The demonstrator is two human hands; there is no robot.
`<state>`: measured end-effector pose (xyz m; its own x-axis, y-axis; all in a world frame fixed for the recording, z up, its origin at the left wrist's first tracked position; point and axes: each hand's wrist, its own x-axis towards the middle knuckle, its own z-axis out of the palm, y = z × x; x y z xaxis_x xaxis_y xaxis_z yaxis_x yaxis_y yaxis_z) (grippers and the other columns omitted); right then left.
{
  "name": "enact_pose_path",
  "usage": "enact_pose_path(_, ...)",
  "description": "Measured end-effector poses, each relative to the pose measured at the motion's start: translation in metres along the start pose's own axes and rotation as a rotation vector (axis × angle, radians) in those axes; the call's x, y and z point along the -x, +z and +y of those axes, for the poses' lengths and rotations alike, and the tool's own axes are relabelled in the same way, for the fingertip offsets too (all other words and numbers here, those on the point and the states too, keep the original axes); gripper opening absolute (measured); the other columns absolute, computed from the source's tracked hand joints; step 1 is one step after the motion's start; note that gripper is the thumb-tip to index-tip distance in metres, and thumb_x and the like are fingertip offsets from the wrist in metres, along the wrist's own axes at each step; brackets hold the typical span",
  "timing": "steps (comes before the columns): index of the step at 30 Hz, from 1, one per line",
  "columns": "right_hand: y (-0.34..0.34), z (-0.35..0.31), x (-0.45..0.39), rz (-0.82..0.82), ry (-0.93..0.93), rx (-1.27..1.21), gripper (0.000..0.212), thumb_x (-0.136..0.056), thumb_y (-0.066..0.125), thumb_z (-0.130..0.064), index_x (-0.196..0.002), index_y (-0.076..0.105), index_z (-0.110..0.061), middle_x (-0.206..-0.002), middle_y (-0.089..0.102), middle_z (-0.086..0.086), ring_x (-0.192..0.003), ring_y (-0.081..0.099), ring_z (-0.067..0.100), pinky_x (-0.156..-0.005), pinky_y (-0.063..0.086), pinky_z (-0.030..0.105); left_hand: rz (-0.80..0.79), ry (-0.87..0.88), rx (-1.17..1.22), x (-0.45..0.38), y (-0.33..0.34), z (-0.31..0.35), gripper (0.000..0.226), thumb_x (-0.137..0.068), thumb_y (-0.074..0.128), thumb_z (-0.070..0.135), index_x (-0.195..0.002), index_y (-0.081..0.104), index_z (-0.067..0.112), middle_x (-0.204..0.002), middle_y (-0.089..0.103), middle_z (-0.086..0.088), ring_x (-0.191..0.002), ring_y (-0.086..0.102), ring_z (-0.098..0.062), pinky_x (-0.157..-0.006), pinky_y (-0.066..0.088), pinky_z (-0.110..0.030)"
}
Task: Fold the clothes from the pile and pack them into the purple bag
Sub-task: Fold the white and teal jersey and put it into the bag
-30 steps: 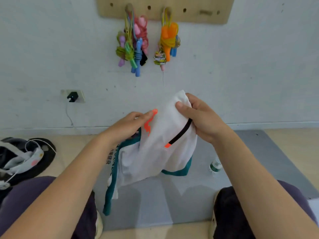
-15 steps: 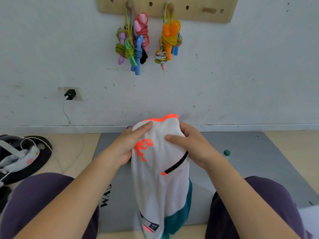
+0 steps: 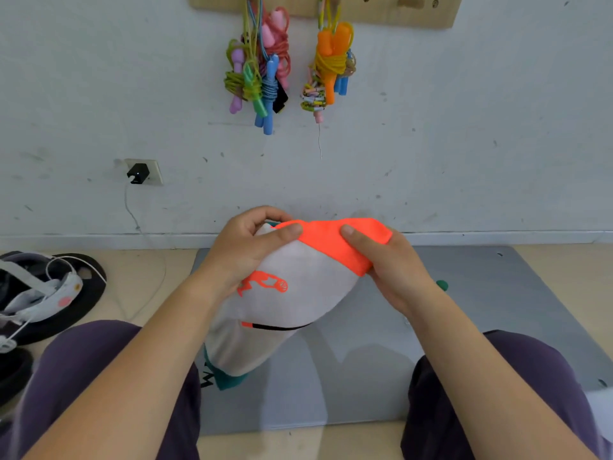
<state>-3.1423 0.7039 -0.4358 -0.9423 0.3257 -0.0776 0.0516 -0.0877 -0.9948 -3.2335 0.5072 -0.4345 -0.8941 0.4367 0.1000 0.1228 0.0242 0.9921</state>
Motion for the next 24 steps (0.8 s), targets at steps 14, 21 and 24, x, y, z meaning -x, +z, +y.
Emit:
enact_pose_path(14,-0.020,-0.004,-0.001,0.063,-0.189,0.109,0.019,-0.092,0.064,-0.021,-0.093,0.076,-0.007,-0.093,0.074,0.010,-0.083,0.064,0.014,-0.082,0.053,0.030,-0.036,0.030,-0.294,-0.004,-0.014,-0.009,0.014,-0.077,0.081,0.037,-0.076,0.071,0.027,-0.071,0.065,0.010,-0.065,0.057,-0.005,-0.063,0.044,-0.020)
enact_pose_path(21,-0.028,-0.009,0.001,-0.022,-0.151,0.312,0.018,-0.088,0.069,-0.030,-0.086,0.078,-0.015,-0.074,0.069,-0.002,-0.065,0.058,0.007,-0.058,0.045,0.021,0.006,0.176,-0.280,-0.005,-0.011,-0.013,0.019,-0.075,0.081,0.038,-0.076,0.067,0.024,-0.071,0.060,0.014,-0.065,0.051,-0.003,-0.061,0.040,-0.015)
enact_pose_path(24,-0.026,-0.006,0.004,-0.163,-0.081,0.224,0.013,-0.091,0.065,-0.024,-0.094,0.078,-0.021,-0.086,0.076,0.000,-0.071,0.066,0.009,-0.063,0.053,0.022,-0.070,0.176,-0.173,-0.001,-0.008,-0.006,0.025,-0.070,0.076,0.050,-0.082,0.069,0.029,-0.076,0.064,0.013,-0.070,0.055,-0.003,-0.066,0.043,-0.013)
